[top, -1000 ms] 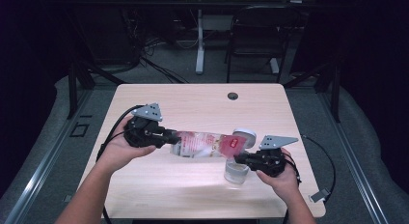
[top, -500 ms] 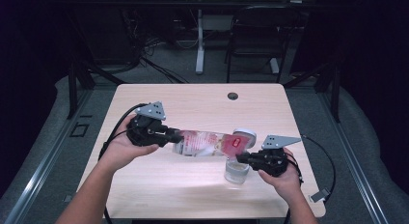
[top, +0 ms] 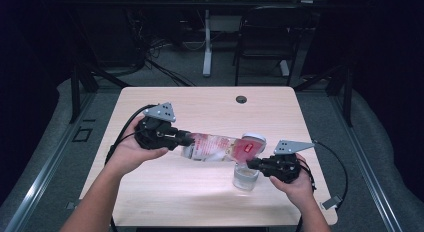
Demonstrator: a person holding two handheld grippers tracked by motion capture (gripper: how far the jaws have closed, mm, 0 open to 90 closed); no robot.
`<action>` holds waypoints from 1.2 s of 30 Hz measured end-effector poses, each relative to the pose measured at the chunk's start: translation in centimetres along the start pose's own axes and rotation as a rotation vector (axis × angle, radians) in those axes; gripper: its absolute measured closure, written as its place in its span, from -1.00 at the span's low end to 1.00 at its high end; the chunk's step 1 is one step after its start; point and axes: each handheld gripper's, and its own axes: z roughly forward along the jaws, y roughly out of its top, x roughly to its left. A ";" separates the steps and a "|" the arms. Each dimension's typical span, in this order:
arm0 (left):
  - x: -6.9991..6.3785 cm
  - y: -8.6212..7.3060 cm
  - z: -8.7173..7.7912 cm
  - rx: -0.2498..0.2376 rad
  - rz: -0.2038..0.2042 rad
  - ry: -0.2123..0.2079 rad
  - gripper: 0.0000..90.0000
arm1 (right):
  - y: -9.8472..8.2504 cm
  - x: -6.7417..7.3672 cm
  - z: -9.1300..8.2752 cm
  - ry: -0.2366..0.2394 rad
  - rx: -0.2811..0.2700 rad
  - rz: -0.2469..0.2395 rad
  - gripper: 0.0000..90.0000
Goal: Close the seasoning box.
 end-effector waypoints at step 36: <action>-0.7 2.3 0.1 -0.003 0.041 0.004 0.74 | -0.4 -0.1 -0.2 -0.008 0.006 0.022 0.88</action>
